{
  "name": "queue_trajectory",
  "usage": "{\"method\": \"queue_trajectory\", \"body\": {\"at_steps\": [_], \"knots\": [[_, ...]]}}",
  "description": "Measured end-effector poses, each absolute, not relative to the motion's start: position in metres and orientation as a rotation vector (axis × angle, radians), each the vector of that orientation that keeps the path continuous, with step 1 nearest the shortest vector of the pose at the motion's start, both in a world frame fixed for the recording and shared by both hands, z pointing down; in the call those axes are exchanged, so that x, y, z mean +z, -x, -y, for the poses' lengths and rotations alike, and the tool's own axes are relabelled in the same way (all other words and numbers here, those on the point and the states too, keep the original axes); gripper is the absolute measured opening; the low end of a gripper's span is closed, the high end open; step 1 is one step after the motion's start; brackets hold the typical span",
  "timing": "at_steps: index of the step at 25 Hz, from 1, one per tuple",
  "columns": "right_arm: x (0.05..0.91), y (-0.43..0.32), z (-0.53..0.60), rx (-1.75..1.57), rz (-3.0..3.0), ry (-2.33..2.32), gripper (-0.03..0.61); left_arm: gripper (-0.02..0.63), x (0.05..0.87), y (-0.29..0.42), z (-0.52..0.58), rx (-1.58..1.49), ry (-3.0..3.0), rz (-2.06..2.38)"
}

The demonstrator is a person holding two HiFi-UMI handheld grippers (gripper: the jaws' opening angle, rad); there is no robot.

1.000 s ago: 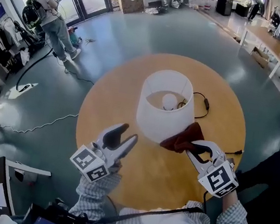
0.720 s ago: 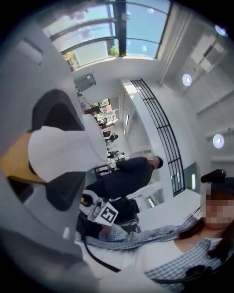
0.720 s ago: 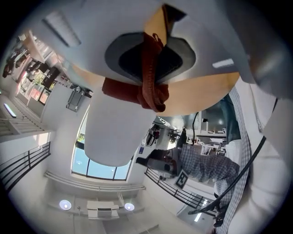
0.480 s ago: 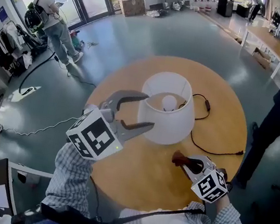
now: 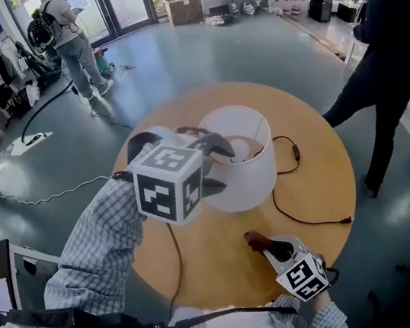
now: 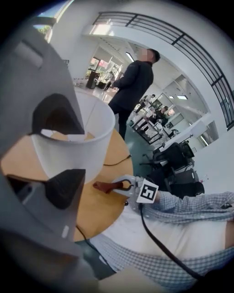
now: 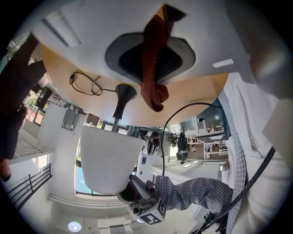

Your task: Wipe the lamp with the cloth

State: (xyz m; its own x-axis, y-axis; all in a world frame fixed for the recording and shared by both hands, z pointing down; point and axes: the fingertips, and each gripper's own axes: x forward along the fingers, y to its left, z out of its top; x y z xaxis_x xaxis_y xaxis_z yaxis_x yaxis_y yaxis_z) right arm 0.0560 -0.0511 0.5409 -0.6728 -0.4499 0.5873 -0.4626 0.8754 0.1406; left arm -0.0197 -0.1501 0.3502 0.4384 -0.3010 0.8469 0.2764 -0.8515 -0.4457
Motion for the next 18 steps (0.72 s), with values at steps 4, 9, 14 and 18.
{"method": "queue_trajectory", "body": {"at_steps": [4, 9, 14, 18], "knots": [[0.539, -0.064, 0.054, 0.038, 2.404, -0.668, 0.051, 0.235, 0.347, 0.015, 0.154, -1.403, 2.156, -0.032], [0.536, -0.056, 0.058, 0.034, 2.421, -0.673, 0.052, 0.211, 0.349, 0.025, 0.152, -1.392, 2.148, -0.039], [0.526, -0.048, 0.065, 0.07, 2.469, -0.706, 0.052, 0.175, 0.346, 0.04, 0.151, -1.382, 2.188, -0.081], [0.518, -0.059, 0.087, 0.126, 2.492, -0.832, 0.052, 0.135, 0.343, 0.054, 0.15, -1.352, 2.256, -0.161]]}}
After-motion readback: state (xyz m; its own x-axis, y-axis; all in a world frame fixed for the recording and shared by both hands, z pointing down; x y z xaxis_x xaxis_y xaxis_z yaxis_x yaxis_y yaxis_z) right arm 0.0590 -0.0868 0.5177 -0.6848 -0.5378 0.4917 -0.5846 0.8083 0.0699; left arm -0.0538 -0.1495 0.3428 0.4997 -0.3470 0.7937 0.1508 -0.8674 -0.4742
